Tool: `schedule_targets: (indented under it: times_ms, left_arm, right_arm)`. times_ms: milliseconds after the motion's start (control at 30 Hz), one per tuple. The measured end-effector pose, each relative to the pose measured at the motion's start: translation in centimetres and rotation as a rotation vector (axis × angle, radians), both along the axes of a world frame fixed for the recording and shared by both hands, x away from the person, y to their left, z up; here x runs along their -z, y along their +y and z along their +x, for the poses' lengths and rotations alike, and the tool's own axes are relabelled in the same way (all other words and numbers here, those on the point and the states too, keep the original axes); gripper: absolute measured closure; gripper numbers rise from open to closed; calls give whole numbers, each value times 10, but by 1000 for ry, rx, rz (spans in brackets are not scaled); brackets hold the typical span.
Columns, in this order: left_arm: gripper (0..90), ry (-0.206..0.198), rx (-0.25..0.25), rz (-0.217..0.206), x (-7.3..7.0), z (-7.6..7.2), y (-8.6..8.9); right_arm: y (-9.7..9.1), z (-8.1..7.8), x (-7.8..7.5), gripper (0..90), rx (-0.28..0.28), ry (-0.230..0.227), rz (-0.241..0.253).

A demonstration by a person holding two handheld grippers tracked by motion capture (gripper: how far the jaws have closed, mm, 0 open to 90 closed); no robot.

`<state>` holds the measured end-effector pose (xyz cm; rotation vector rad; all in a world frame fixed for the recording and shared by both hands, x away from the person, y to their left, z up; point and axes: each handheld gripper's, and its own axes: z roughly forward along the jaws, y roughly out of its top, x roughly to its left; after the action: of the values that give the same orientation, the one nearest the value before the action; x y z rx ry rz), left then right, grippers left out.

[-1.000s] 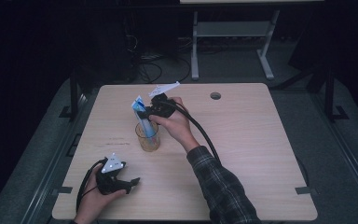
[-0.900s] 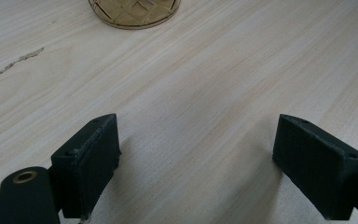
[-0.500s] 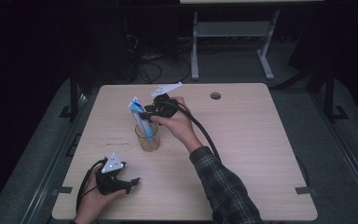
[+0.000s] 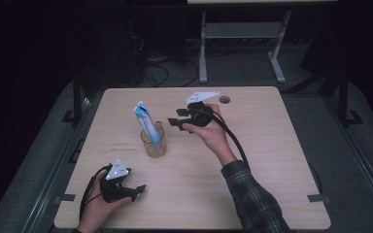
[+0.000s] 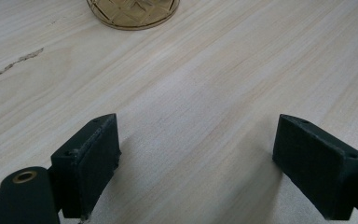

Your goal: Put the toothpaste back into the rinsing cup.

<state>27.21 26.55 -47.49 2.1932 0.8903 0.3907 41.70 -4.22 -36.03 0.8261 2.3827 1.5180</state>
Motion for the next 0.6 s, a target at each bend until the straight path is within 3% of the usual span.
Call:
schedule_targets:
  times_ms: [267, 600]
  left_arm:
    - [139, -2, -2, -1, 0, 0, 0]
    - [139, 1, -3, -5, 0, 0, 0]
  right_arm:
    - [-37, -15, 2, 449, 51, -13, 0]
    - [-70, -37, 14, 411, 92, -8, -6]
